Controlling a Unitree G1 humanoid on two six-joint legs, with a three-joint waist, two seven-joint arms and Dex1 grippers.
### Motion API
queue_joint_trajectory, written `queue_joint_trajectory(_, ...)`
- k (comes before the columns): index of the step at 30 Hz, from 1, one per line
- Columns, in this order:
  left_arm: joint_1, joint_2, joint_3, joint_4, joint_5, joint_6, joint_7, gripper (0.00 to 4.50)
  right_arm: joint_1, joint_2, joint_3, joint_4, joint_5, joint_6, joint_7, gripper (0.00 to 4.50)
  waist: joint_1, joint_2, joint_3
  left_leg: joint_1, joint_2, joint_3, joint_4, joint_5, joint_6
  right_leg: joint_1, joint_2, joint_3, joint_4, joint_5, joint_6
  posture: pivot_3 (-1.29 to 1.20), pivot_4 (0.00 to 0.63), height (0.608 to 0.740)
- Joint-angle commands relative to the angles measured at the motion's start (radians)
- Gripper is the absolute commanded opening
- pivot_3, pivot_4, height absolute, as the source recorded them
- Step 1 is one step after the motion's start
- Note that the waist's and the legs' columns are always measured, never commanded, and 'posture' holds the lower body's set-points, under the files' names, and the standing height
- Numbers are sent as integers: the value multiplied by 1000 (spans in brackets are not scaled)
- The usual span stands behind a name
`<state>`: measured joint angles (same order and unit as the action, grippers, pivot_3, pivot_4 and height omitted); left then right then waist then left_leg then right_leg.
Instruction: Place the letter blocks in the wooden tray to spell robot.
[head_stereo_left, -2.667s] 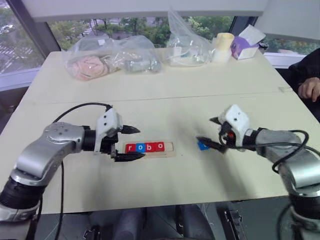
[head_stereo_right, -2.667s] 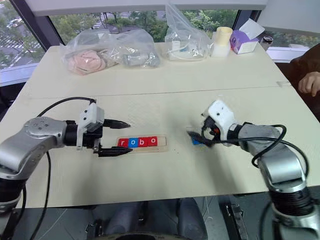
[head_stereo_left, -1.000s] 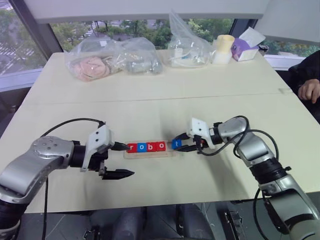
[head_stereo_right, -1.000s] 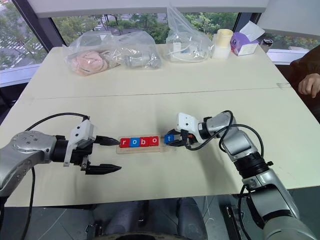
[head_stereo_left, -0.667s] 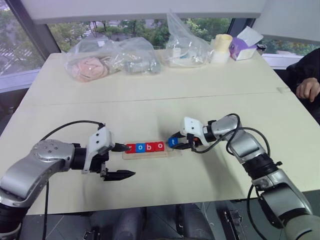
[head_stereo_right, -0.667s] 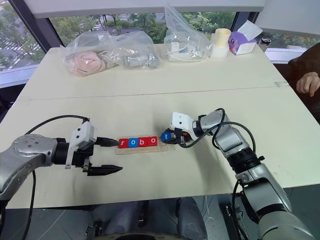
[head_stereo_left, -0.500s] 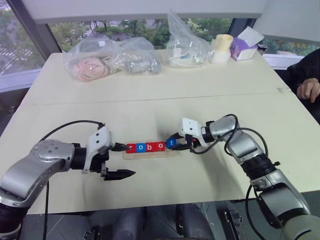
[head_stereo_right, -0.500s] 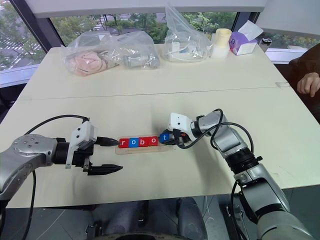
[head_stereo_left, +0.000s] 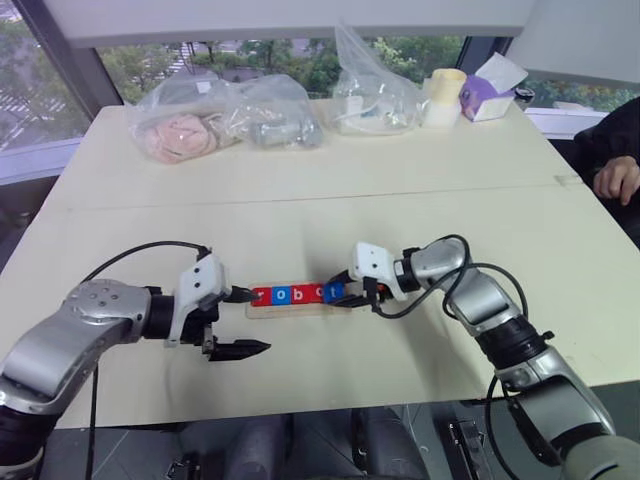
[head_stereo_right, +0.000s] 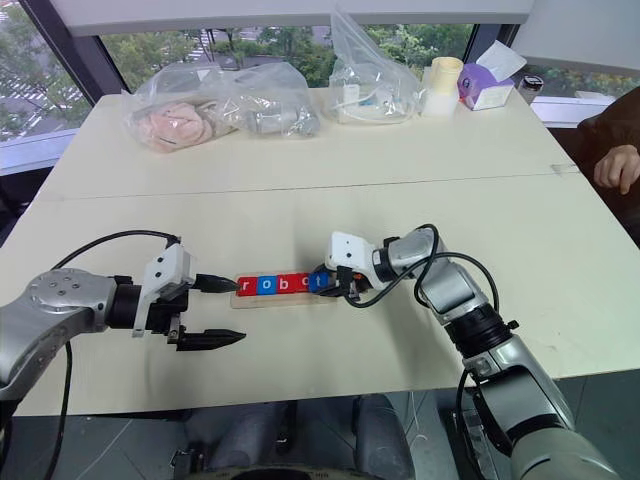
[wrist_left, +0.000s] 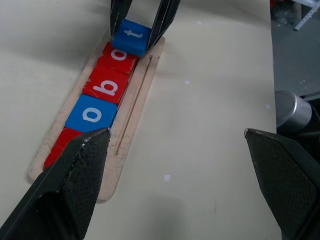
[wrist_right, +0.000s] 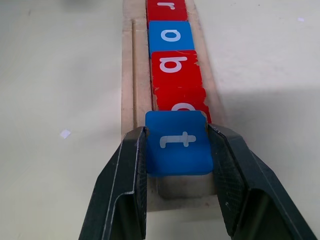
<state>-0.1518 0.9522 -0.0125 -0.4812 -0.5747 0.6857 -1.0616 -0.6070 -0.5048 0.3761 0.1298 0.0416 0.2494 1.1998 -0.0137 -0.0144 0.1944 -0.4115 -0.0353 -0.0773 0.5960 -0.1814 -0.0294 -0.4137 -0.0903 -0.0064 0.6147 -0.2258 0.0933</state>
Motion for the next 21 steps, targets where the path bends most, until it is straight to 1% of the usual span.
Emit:
queue_joint_trajectory(1,-18,-5,2,-7,8,-18,-2,4500,1,7,-6,-24,-3,-18,-19,1178,-1,0,0,0,0,0,0,0,0,0,0,0,0,0,0,0,150,740)
queue_joint_trajectory(9,-13,-6,8,-10,5,-17,4,4500,-11,-26,-68,-71,65,36,2,1178,-1,0,0,0,0,0,0,0,0,0,0,0,0,0,0,0,150,740)
queue_joint_trajectory(13,-13,-6,11,-11,0,-14,3,4500,0,-55,-65,-63,45,15,-7,1178,0,0,0,0,0,0,0,0,0,0,0,0,0,0,0,0,150,740)
queue_joint_trajectory(21,-38,-11,10,-8,-8,-6,3,4500,0,-49,-36,-7,13,-37,-14,1178,-1,0,0,0,0,0,0,0,0,0,0,0,0,0,0,0,150,740)
